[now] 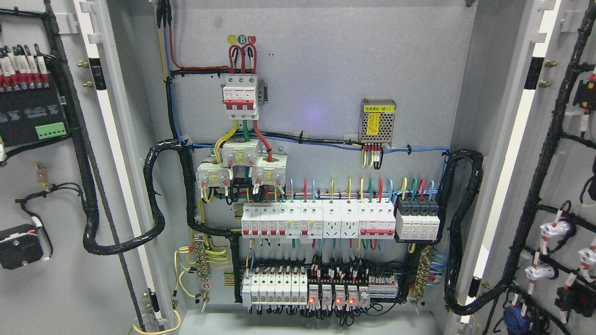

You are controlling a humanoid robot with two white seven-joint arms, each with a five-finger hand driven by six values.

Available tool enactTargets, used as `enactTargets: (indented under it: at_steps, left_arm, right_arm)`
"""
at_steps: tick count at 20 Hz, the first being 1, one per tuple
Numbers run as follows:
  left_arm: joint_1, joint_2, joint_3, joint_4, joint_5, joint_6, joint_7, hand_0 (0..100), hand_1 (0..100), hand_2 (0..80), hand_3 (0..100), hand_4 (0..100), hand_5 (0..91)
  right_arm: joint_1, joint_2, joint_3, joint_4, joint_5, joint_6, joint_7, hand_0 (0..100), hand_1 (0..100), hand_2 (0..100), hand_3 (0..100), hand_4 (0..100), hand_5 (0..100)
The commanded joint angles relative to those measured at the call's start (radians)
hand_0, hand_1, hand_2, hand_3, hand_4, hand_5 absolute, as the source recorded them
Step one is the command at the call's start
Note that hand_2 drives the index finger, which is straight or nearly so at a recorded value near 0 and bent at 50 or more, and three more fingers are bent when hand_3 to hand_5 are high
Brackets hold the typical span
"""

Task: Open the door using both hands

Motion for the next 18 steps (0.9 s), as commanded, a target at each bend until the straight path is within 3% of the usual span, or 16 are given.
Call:
enactTargets:
  at_steps: [1,12,16,18]
  left_arm:
    - [-0.063,0.124,-0.027,0.234,0.001,-0.387,0.002,0,0,0.0,0,0,0.0]
    - [-0.051,0.111,-0.030,0.150,0.030,-0.389,0.005,0,0,0.0,0,0,0.0]
    - [0.040,0.080,-0.066,-0.017,0.099,-0.386,0.007,0,0,0.0,0,0,0.0]
    - [0.093,0.034,-0.069,-0.124,0.101,-0.383,0.007,0,0,0.0,0,0,0.0]
  right_arm:
    - [0.006,0.000,-0.075,0.005,-0.025,0.003,0.000,0,0,0,0,0,0]
    - [0.014,0.000,-0.077,0.018,-0.025,0.004,0.000,0,0,0,0,0,0]
    - [0.014,0.000,-0.072,0.018,-0.027,0.004,0.000,0,0,0,0,0,0]
    - [0.023,-0.003,-0.059,0.014,-0.027,0.004,0.004,0,0,0,0,0,0]
